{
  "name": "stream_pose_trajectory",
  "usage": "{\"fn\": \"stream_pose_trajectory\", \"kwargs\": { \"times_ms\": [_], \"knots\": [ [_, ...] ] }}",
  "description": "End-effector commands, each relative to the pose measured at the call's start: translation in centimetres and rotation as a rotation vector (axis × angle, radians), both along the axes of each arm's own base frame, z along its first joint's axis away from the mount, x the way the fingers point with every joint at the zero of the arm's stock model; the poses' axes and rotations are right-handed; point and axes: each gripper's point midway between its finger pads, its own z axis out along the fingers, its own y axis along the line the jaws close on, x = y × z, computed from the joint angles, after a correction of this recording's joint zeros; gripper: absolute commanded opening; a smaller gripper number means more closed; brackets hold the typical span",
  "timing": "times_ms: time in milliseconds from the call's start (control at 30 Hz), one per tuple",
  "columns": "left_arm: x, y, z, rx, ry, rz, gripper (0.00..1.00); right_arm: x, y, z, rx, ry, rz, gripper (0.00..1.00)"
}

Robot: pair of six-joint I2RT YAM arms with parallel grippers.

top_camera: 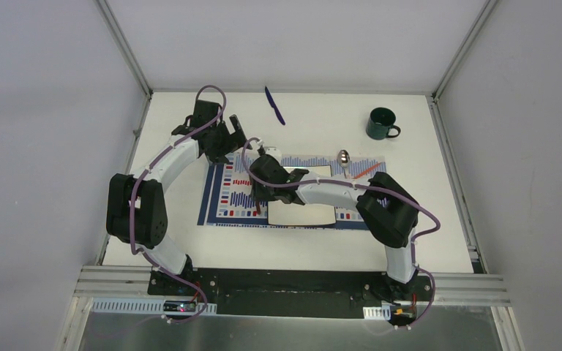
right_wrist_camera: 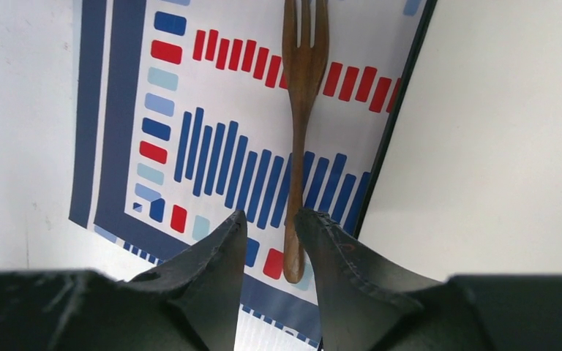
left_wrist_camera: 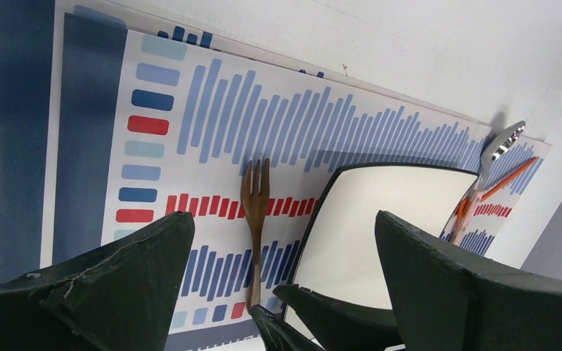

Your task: Set the dinner table for one person

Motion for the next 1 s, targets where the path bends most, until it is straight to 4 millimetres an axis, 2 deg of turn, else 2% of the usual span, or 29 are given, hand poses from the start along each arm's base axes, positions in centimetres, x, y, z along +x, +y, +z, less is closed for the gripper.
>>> {"fn": "stream_pose_trajectory", "kwargs": {
  "times_ms": [0,367,767,933,967],
  "knots": [
    [0.1,0.4,2.1,-0.02,-0.055,0.011,0.99,-0.4,-0.5,1.6,-0.012,-0.046,-0.011,0.41],
    [0.0,0.4,2.4,-0.024,-0.063,0.009,0.99,-2.1,-0.4,0.3,-0.03,-0.021,0.005,0.41],
    [0.0,0.4,2.4,-0.023,-0.066,0.011,0.99,-2.4,0.7,0.4,-0.015,-0.018,0.025,0.41],
    [0.0,0.5,2.3,-0.023,-0.063,0.013,0.99,-2.1,0.6,0.7,-0.023,-0.036,0.022,0.41],
    [0.1,0.5,2.4,-0.023,-0.065,0.012,0.99,-2.0,0.4,0.8,-0.029,-0.046,0.021,0.37]
  ]
}}
